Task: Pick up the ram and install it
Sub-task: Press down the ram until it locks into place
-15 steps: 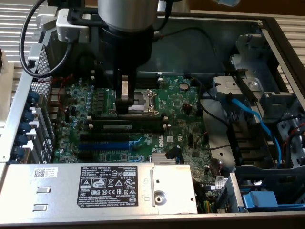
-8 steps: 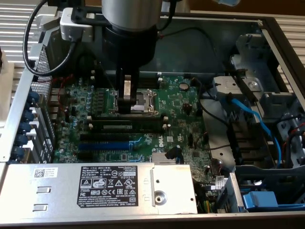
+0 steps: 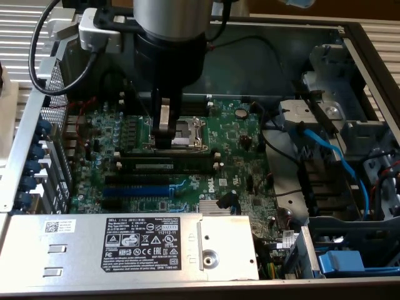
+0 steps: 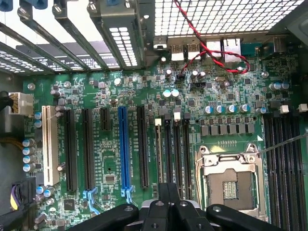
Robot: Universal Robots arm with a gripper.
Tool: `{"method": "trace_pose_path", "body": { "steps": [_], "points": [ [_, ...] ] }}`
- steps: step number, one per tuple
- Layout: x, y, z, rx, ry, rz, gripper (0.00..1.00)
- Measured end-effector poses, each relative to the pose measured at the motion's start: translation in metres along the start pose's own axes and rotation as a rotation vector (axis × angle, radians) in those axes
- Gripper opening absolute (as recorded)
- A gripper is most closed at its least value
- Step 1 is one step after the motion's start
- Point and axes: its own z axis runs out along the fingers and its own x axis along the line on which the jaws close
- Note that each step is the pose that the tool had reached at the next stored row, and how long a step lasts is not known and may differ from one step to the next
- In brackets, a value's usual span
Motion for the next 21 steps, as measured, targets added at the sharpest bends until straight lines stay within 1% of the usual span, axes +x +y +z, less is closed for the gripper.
{"method": "trace_pose_path", "body": {
  "steps": [3, 6, 12, 13, 15, 21],
  "points": [
    [0.0, 0.0, 0.0001, -0.0008, -0.0019, 0.039, 0.1],
    [0.0, 0.0, 0.0, -0.0031, -0.0031, 0.07, 0.1],
    [0.0, 0.0, 0.0, -0.0093, -0.0054, 0.135, 0.1],
    [0.0, 0.0, 0.0, -0.0117, -0.0061, 0.156, 0.1],
    [0.0, 0.0, 0.0, -0.0135, -0.0064, 0.177, 0.1],
    [0.0, 0.0, 0.0, -0.0142, -0.0086, 0.231, 0.1]
  ]
}}
